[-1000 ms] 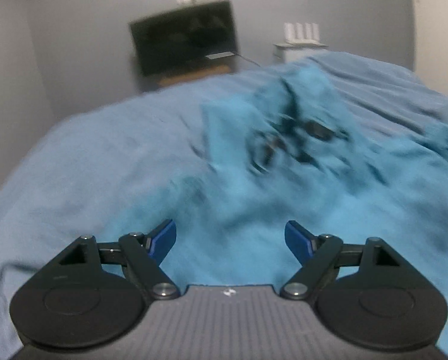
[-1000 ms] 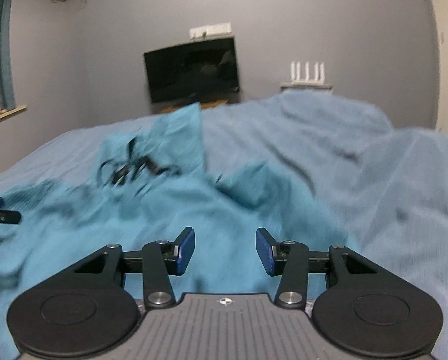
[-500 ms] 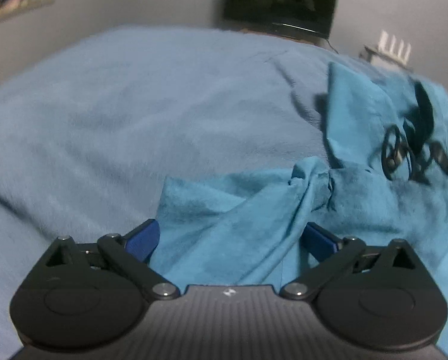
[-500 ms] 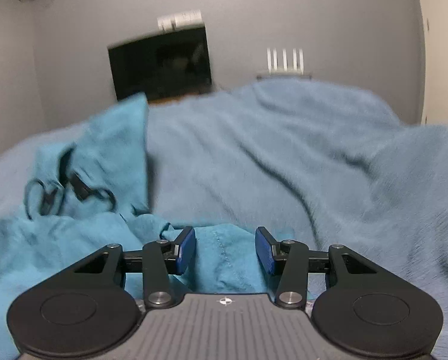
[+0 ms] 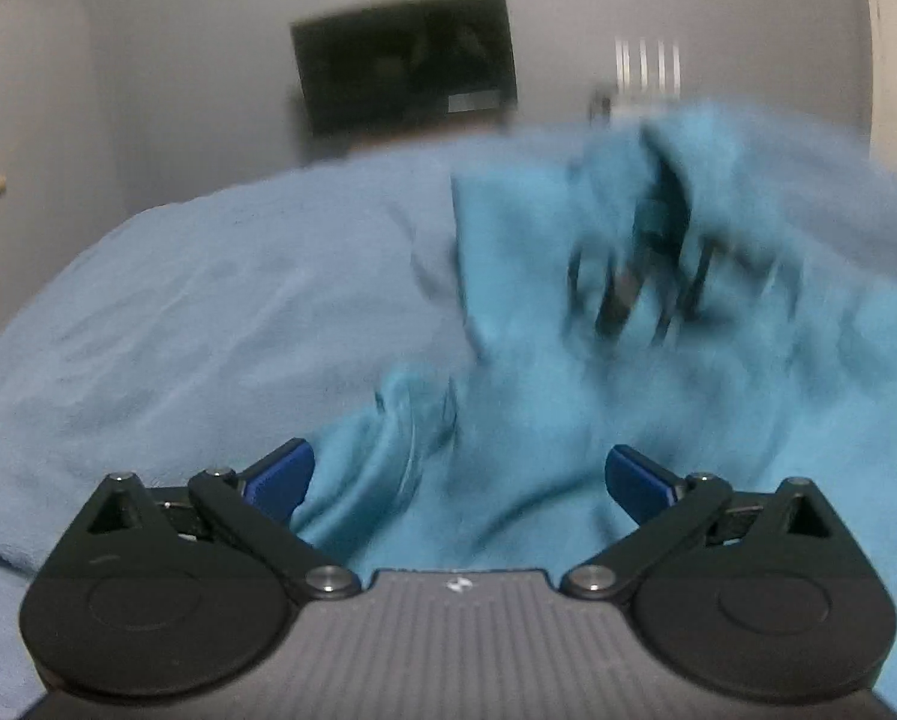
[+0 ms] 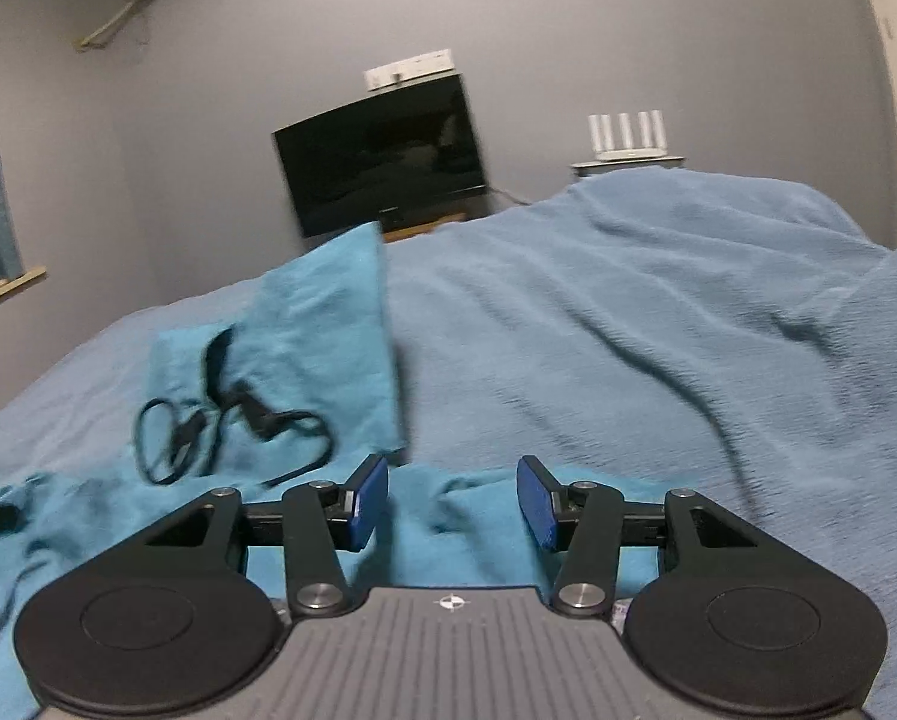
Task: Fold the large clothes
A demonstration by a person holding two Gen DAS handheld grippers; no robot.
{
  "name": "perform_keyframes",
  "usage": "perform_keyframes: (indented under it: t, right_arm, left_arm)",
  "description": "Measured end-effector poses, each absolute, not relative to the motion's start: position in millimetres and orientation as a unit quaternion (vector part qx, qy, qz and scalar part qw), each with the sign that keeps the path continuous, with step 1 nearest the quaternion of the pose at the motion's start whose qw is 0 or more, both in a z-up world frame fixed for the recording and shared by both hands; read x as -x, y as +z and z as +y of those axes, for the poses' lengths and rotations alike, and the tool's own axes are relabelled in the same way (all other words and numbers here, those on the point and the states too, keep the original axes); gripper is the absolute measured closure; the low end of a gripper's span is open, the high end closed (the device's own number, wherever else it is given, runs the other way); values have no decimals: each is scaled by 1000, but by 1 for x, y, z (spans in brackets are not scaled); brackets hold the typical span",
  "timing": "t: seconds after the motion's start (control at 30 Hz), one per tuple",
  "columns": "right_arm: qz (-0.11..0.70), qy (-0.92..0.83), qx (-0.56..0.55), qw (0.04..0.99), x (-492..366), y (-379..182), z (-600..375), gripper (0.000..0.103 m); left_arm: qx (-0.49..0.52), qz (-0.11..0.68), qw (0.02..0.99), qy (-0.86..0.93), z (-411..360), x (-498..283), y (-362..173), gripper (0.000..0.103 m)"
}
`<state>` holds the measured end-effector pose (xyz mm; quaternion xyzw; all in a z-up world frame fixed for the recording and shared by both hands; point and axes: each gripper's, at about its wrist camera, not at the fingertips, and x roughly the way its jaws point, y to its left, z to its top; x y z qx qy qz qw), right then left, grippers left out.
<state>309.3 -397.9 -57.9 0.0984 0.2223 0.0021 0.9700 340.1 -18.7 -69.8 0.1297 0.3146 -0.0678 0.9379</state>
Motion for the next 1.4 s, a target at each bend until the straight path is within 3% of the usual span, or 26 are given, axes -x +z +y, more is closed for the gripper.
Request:
perform_keyframes:
  t: [0.1,0.33,0.53,0.7,0.8,0.83,0.87,0.9,0.93,1.2,1.4]
  right_arm:
    - [239,9,-104,965,-314,-57,-386,50]
    - [234,12,-79,969,-392,-24,-371,47]
    - [220,5,-83,972,-477,-4,-365,38]
    - [226,8,-56,972,-525,-8,-356,20]
    - [243,29,-67,967,-541,-16,-359,17]
    - [252,45,-82,963,-545,-19,-360,21]
    - [258,71,-99,958,-547,-21,-362,43]
    - [256,92,-106,956,-547,-20,-362,82]
    - [251,107,-103,956,-544,-18,-360,100]
    - [136,184,-62,971,-441,29,-348,101]
    - [100,199,-44,974,-307,34,-364,101]
  left_arm:
    - [-180,319,929,-58,-23,-343,-82,0]
    - [-118,283,950,-51,7,-325,-45,0]
    - [-55,260,963,-54,29,-328,-22,0]
    - [-33,279,958,-63,38,-338,-23,0]
    - [-32,286,956,-59,36,-344,-29,0]
    - [-28,289,955,-58,37,-346,-31,0]
    - [-21,292,954,-56,39,-347,-32,0]
    - [-13,295,954,-56,41,-348,-33,0]
    - [-5,298,953,-57,43,-349,-35,0]
    - [-50,366,929,-26,46,-358,-71,0]
    - [28,379,925,-6,76,-352,-73,0]
